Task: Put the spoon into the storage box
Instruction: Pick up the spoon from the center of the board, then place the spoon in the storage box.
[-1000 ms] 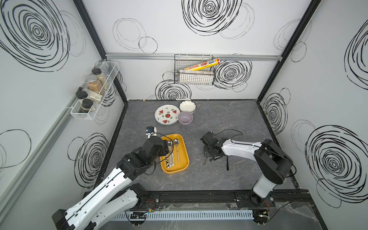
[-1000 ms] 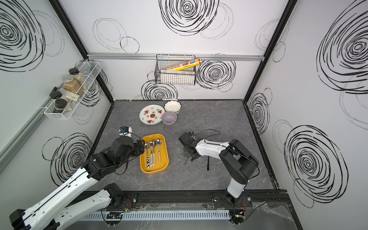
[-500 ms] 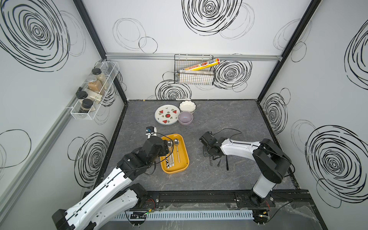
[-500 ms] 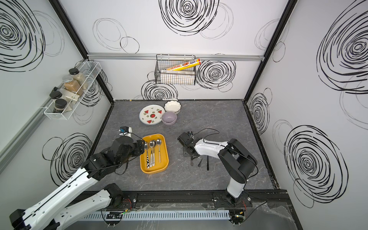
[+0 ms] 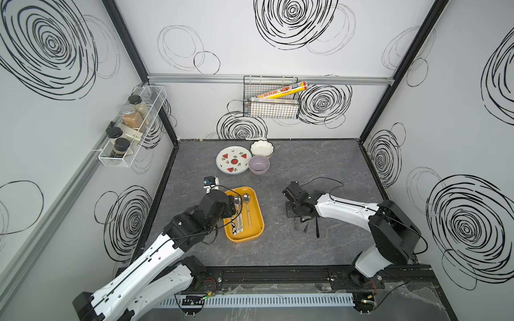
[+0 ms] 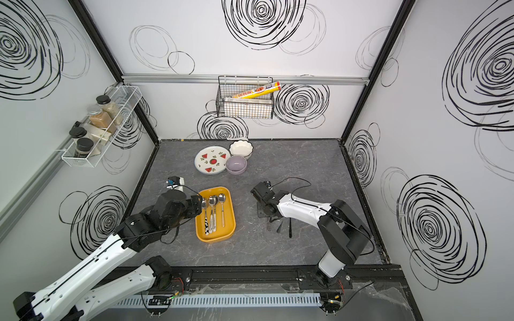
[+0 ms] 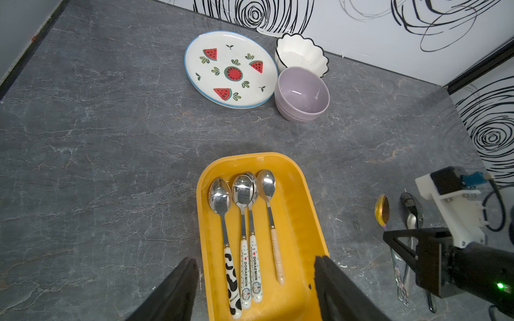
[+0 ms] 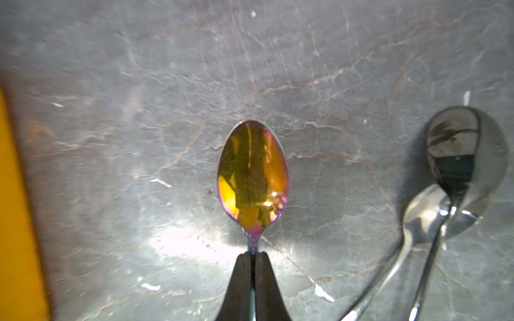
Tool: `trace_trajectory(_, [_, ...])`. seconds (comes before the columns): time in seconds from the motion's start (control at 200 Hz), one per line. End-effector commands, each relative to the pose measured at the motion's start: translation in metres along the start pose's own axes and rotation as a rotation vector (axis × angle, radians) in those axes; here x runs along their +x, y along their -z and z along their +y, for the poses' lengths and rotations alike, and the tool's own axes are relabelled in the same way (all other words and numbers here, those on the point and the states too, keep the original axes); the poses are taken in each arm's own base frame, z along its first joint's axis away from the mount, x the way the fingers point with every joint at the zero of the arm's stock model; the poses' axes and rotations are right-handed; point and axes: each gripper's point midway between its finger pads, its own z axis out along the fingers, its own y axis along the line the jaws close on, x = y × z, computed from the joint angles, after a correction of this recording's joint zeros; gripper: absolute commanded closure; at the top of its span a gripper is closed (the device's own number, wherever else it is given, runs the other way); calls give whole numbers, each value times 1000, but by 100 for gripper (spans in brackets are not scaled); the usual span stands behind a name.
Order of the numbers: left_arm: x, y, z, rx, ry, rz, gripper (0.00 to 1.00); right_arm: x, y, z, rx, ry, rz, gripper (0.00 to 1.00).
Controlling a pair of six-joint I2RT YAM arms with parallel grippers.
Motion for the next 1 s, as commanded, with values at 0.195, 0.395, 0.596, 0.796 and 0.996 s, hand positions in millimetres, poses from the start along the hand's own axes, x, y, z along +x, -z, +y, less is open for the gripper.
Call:
trace_trajectory(0.195, [-6, 0, 1, -2, 9, -37, 27, -20, 52, 30, -154, 7, -39, 100])
trace_trajectory(0.395, [-8, 1, 3, -9, 15, -45, 27, -39, 79, 85, -247, 61, -61, 100])
trace_trajectory(0.596, [-10, 3, 5, -15, 23, -55, 27, -47, 74, 160, -308, 128, -56, 100])
trace_trajectory(0.796, [-10, 4, 6, -19, 27, -60, 27, -49, 43, 204, -301, 154, -25, 100])
trace_trajectory(0.996, [-13, 7, 7, -17, 36, -72, 27, -41, 7, 219, -295, 141, 28, 100])
